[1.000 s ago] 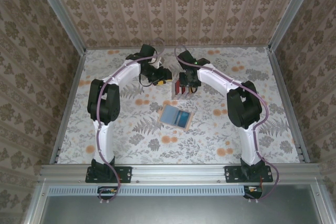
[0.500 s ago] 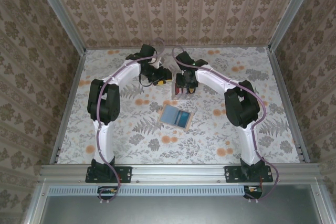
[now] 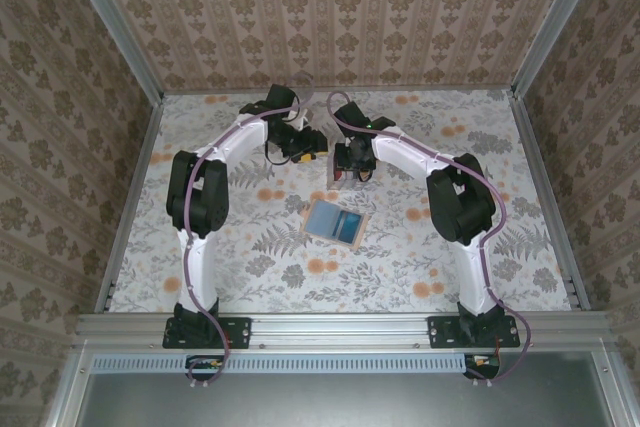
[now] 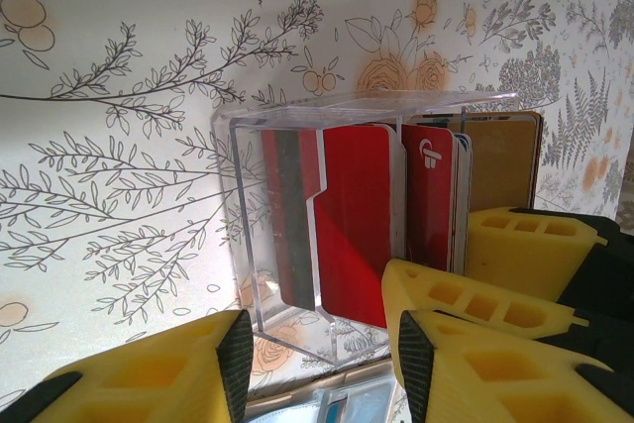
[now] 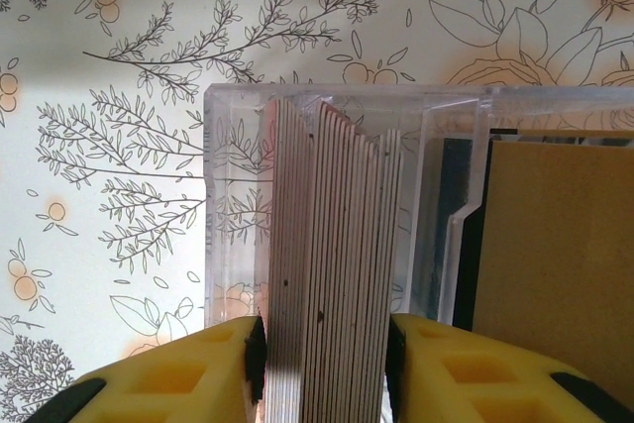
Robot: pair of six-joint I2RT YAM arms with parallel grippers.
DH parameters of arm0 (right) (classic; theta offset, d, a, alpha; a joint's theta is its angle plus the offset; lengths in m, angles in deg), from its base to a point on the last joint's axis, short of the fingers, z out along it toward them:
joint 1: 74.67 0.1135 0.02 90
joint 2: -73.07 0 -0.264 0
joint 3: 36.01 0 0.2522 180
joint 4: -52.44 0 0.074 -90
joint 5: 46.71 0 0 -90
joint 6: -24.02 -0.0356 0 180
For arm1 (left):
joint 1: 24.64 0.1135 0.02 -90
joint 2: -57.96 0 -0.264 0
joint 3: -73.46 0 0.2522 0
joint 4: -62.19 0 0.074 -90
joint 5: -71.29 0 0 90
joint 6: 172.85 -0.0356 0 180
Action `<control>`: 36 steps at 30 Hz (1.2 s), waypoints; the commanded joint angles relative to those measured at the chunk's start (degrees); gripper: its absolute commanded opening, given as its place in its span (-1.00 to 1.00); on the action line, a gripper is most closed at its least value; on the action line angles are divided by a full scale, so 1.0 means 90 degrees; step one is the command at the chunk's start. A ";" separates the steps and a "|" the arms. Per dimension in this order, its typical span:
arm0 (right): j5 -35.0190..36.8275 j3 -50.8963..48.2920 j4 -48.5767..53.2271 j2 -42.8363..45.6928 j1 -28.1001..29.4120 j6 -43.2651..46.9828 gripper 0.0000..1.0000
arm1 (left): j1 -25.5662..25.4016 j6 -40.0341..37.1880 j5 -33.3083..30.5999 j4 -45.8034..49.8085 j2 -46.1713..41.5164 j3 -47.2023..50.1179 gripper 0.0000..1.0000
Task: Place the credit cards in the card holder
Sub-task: Pick up the credit card from the storage box.
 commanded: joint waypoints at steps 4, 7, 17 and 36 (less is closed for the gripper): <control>-0.0029 -0.0141 -0.0064 0.0474 0.0031 0.0018 -0.22 | 0.0043 -0.0206 0.0059 0.0139 -0.0371 -0.0183 -0.06; -0.0005 -0.0153 -0.0053 0.0518 0.0031 0.0028 -0.24 | 0.0041 -0.0202 0.0059 0.0140 -0.0371 -0.0192 -0.06; 0.0060 -0.0158 0.0000 0.0538 0.0021 0.0046 -0.40 | 0.0041 -0.0216 0.0058 0.0157 -0.0371 -0.0195 -0.06; 0.0377 -0.0339 0.0195 0.1001 -0.0028 0.0173 -0.87 | 0.0041 -0.0245 0.0029 0.0187 -0.0365 -0.0202 -0.06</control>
